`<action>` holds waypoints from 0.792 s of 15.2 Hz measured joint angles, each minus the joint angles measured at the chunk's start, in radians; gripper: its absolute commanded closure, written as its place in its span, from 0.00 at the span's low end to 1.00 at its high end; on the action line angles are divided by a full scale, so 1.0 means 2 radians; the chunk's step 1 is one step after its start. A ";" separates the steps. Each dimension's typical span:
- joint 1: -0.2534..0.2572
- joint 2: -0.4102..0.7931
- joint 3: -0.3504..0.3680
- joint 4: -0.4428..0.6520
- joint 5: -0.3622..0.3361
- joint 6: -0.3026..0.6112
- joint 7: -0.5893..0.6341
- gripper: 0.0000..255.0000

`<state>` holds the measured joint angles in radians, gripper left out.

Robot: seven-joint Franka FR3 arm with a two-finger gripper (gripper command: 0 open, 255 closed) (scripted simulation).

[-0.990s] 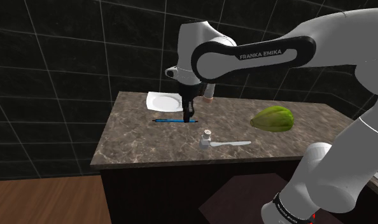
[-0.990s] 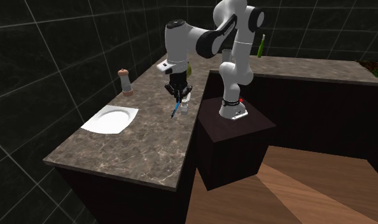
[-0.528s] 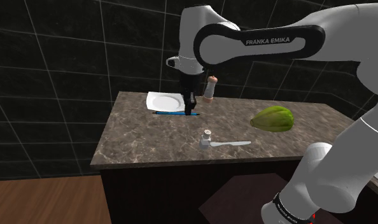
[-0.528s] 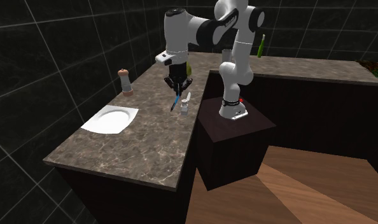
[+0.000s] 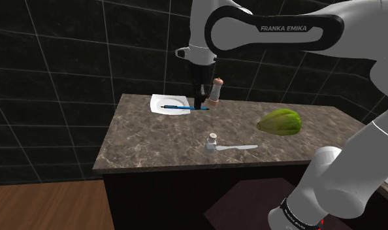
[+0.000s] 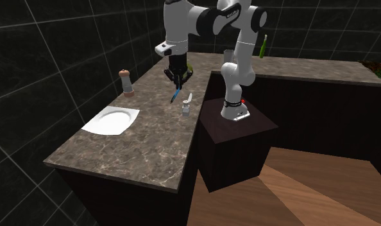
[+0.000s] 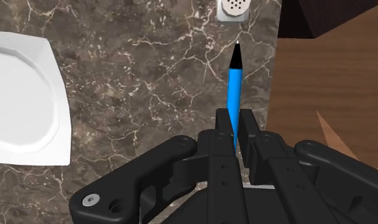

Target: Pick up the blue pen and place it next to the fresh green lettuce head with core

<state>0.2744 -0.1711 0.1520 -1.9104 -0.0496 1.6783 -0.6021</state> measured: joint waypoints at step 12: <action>-0.056 -0.059 -0.088 -0.062 -0.024 0.013 -0.138 1.00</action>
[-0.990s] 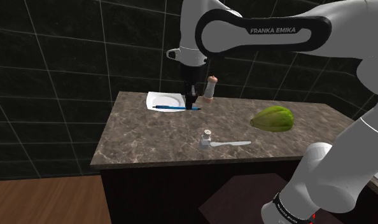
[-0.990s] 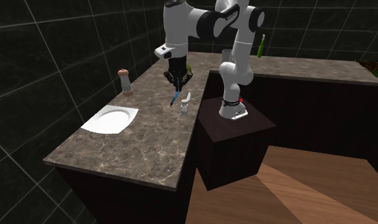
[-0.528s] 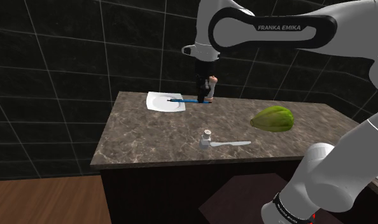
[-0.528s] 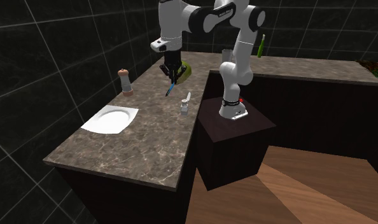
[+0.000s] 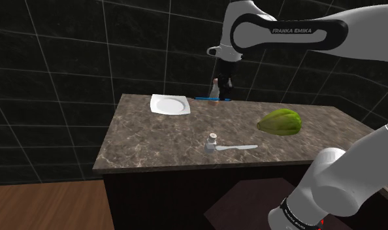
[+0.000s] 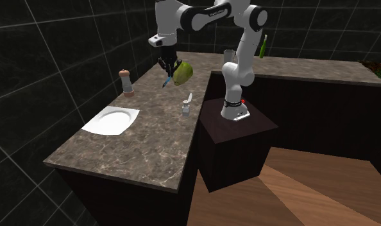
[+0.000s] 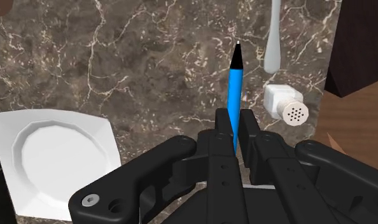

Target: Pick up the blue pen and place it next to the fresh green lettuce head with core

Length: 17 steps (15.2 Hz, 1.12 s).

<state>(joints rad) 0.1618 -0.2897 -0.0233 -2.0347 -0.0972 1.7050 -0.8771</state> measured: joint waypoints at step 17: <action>-0.065 0.016 -0.111 -0.003 -0.033 0.037 -0.163 1.00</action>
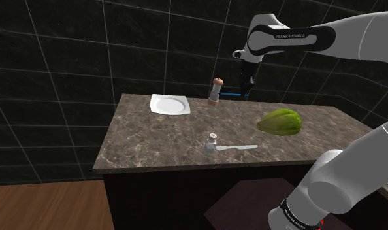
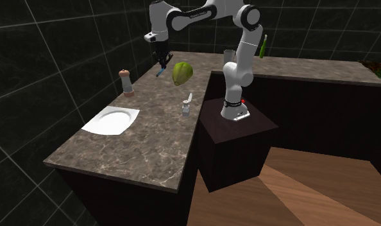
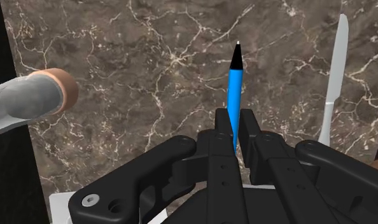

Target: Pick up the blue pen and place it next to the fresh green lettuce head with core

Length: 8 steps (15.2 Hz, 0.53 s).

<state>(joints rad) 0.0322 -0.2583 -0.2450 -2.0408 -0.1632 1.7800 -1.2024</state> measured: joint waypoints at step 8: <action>-0.001 0.004 -0.003 -0.050 -0.002 0.053 0.004 1.00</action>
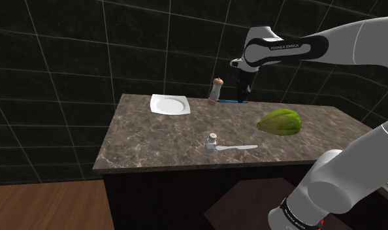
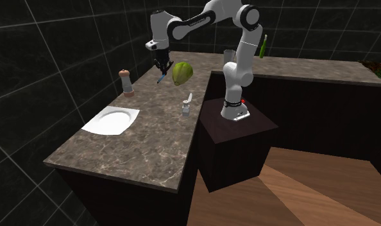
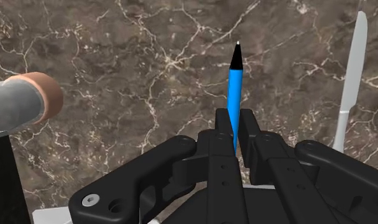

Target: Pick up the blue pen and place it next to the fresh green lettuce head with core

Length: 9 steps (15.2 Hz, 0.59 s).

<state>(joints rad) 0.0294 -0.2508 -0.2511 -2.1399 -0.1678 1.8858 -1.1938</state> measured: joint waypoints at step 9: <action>-0.001 0.013 -0.004 -0.049 -0.002 0.062 0.005 1.00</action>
<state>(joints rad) 0.0268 -0.2256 -0.2589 -2.2385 -0.1715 2.0090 -1.1848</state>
